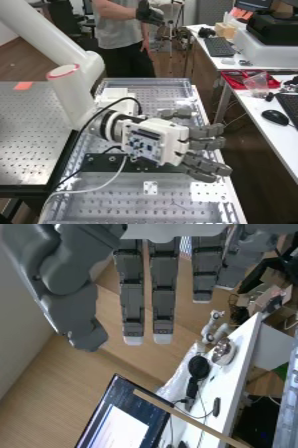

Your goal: Grab the chopstick and place it in the clear container

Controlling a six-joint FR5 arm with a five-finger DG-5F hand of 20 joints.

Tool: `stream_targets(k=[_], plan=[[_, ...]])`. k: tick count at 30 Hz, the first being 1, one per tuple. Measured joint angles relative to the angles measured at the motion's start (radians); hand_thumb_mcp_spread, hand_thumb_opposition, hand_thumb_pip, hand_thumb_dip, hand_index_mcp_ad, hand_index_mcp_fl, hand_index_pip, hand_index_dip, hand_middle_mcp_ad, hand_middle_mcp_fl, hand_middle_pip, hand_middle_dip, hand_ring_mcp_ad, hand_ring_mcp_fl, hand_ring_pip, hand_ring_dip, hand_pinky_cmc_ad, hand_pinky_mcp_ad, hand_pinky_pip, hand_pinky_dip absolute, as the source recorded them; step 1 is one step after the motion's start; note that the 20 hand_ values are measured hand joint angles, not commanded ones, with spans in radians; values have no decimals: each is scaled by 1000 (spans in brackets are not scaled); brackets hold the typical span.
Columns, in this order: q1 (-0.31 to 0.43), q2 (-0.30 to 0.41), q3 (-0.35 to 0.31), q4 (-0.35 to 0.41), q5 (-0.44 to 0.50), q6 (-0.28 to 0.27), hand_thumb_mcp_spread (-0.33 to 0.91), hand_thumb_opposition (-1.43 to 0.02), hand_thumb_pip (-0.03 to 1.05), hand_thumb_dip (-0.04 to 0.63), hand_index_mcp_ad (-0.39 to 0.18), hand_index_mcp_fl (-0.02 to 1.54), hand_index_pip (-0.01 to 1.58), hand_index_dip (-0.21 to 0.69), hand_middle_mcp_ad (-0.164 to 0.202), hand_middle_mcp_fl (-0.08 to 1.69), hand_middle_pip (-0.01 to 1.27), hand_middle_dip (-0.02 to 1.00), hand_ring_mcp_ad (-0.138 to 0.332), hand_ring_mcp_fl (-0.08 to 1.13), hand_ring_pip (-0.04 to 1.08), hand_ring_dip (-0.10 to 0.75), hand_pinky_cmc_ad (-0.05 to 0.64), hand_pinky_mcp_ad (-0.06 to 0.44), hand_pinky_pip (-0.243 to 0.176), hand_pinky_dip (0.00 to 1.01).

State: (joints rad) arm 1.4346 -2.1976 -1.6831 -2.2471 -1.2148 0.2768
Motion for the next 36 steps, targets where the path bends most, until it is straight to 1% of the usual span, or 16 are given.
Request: stream_targets(k=[3,4,7,9,11,13,16,17,18,20,22,24,25,29,31,36], plan=[[3,-12,18,-19,0,11,351,-757,805,265,-2,307,899,16,105,490,417,478,227,230,80,218,223,194,-124,311],[4,-16,25,-30,-2,13,346,-759,805,278,-2,258,948,19,101,471,442,482,223,227,86,232,223,194,-124,311],[6,-27,42,-55,-6,23,361,-759,806,278,-2,152,1025,17,105,443,506,494,220,244,79,255,223,190,-124,298],[7,-31,49,-66,-8,32,360,-759,806,278,-2,119,1066,17,101,428,534,494,220,244,75,255,220,190,-124,298],[7,-37,57,-76,-10,51,367,-759,806,278,-2,103,1103,17,103,403,583,524,218,253,75,288,220,190,-124,283],[8,-42,62,-83,-12,63,377,-759,806,291,-2,63,1126,17,101,393,616,524,223,279,80,300,220,190,-124,281],[8,-46,68,-90,-13,68,405,-759,806,293,-2,40,1220,17,101,356,681,536,223,293,72,316,218,188,-124,267],[8,-47,70,-91,-14,68,405,-756,806,290,-2,38,1234,17,101,356,679,543,222,297,70,330,218,188,-124,262],[8,-48,71,-91,-16,68,415,-775,806,307,-2,35,1258,17,101,354,696,557,225,297,77,351,218,188,-120,251],[8,-49,74,-94,-19,68,426,-771,806,314,-2,35,1330,21,101,354,717,572,229,311,80,377,222,190,-110,230],[9,-51,79,-100,-18,68,419,-771,808,314,-5,38,1363,17,103,344,745,574,227,326,80,391,222,178,-106,227],[10,-53,83,-103,-21,69,438,-791,810,325,-7,63,1375,17,99,340,749,578,227,328,73,398,222,176,-113,206],[11,-56,86,-106,-23,70,457,-791,810,340,-7,91,1400,17,99,340,759,590,227,342,80,412,218,178,-96,206],[13,-63,97,-116,-39,73,456,-806,801,340,-23,126,1428,17,101,377,775,599,227,379,73,415,216,173,-99,192],[14,-66,101,-123,-48,73,468,-803,791,339,-26,119,1436,21,99,393,773,607,215,379,75,431,218,176,-82,195],[14,-68,106,-139,-85,68,468,-803,789,340,-28,98,1428,12,96,398,775,623,209,379,80,443,220,168,-82,176]])
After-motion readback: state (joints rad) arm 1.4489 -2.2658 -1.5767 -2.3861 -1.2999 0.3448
